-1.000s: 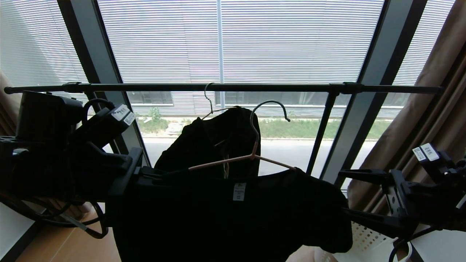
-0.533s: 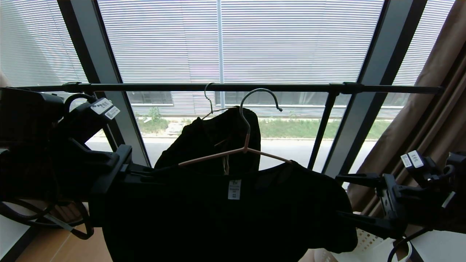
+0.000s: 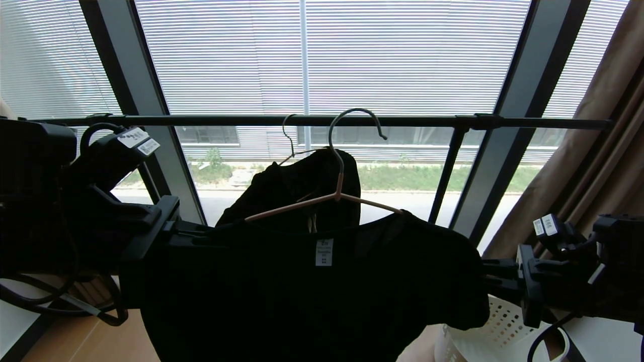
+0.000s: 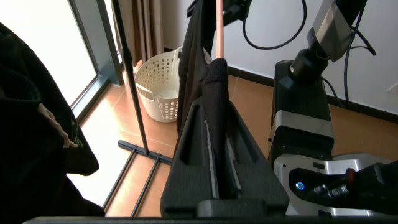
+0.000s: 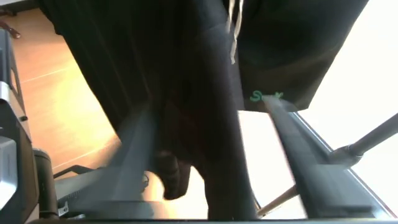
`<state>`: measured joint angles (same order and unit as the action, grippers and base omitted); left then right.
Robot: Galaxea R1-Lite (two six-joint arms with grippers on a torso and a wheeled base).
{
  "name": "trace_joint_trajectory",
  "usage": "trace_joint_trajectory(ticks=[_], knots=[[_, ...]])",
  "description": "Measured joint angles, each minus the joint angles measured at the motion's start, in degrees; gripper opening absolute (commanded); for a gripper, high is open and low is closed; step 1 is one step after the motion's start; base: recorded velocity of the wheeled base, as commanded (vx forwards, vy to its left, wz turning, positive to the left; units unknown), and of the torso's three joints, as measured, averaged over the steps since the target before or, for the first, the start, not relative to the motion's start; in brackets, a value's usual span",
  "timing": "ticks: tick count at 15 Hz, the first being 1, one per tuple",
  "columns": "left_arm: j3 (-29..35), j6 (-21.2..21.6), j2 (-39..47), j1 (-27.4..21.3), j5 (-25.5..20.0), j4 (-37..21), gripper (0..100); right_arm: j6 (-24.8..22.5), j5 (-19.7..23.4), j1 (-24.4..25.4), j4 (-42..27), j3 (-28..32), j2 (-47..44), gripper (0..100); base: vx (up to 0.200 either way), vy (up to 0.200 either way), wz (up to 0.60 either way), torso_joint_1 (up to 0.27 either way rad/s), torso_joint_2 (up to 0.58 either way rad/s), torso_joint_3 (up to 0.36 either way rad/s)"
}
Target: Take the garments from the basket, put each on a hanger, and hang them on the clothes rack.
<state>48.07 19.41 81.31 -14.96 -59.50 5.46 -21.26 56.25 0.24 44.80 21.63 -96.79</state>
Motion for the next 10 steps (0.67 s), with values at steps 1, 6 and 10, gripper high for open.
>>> trace_joint_trajectory(ticks=[1,6,10], knots=[[0.0,0.0,0.0,0.0,0.0,0.0,0,0.0,0.0,-0.9,0.0,0.4,-0.1,0,0.0,0.0,0.0,0.0,0.0,0.0],[0.0,-0.1,-0.1,0.6,0.0,0.0,0,0.0,0.0,-4.8,0.0,1.9,-0.5,0,0.0,0.0,0.0,0.0,0.0,0.0],[-0.1,-0.1,-0.3,1.6,0.0,0.0,0,0.0,0.1,-6.0,0.0,2.4,-0.7,0,0.0,0.0,0.0,0.0,0.0,0.0]])
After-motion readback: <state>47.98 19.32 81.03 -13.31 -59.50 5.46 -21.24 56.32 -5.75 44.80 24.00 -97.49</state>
